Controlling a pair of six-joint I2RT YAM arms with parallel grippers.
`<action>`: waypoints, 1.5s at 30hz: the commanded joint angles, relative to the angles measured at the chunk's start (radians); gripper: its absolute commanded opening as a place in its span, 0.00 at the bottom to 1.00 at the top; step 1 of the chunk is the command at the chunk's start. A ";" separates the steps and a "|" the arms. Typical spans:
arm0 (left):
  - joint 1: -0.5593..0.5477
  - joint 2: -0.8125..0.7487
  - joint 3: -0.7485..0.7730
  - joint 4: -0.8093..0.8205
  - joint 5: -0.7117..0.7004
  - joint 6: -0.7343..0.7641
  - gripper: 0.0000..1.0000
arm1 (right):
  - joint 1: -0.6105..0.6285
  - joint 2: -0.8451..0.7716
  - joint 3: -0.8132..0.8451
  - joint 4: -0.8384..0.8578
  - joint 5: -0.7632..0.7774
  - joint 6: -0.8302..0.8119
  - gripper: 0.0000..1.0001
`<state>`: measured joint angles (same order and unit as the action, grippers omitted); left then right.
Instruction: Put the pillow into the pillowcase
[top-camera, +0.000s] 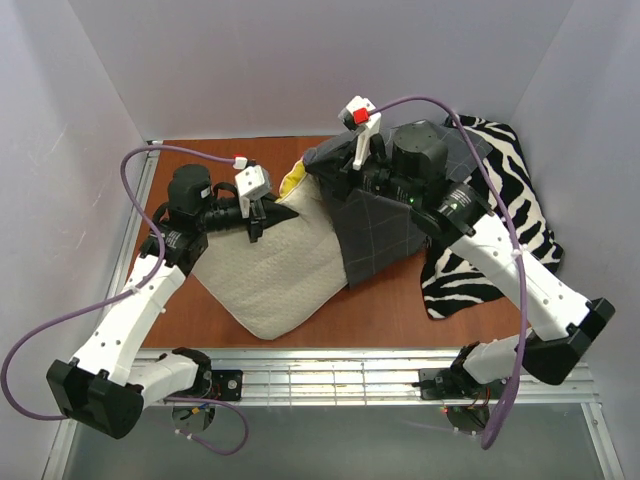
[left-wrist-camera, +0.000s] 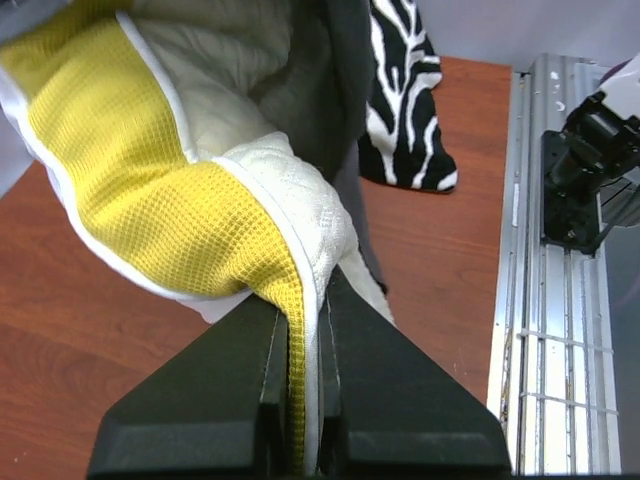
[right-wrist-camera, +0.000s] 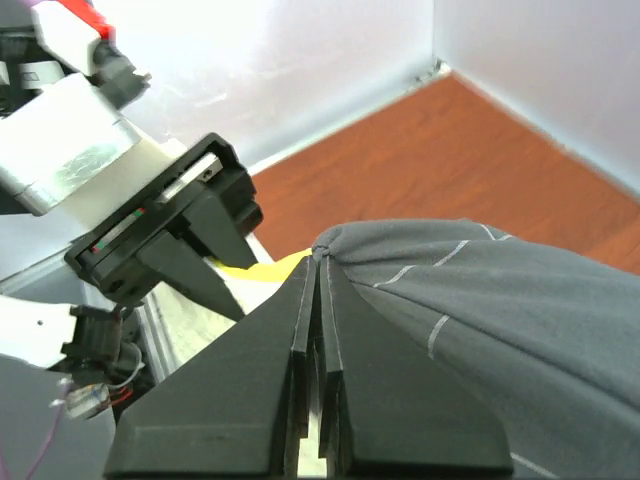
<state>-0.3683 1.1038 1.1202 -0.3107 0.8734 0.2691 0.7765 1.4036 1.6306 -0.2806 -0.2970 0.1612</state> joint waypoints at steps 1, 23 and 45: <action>0.006 -0.061 0.009 0.113 0.139 0.010 0.00 | 0.005 -0.031 -0.058 0.050 0.155 -0.101 0.01; 0.063 -0.074 -0.143 0.226 0.077 -0.102 0.00 | 0.208 -0.078 -0.165 0.150 0.012 0.132 0.01; 0.365 0.496 -0.042 0.081 -0.433 -0.294 0.44 | -0.069 0.115 -0.145 -0.009 0.073 -0.148 0.63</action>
<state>-0.0158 1.5963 0.9672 -0.1230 0.5507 -0.1734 0.7677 1.6646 1.5543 -0.1871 -0.2241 0.2317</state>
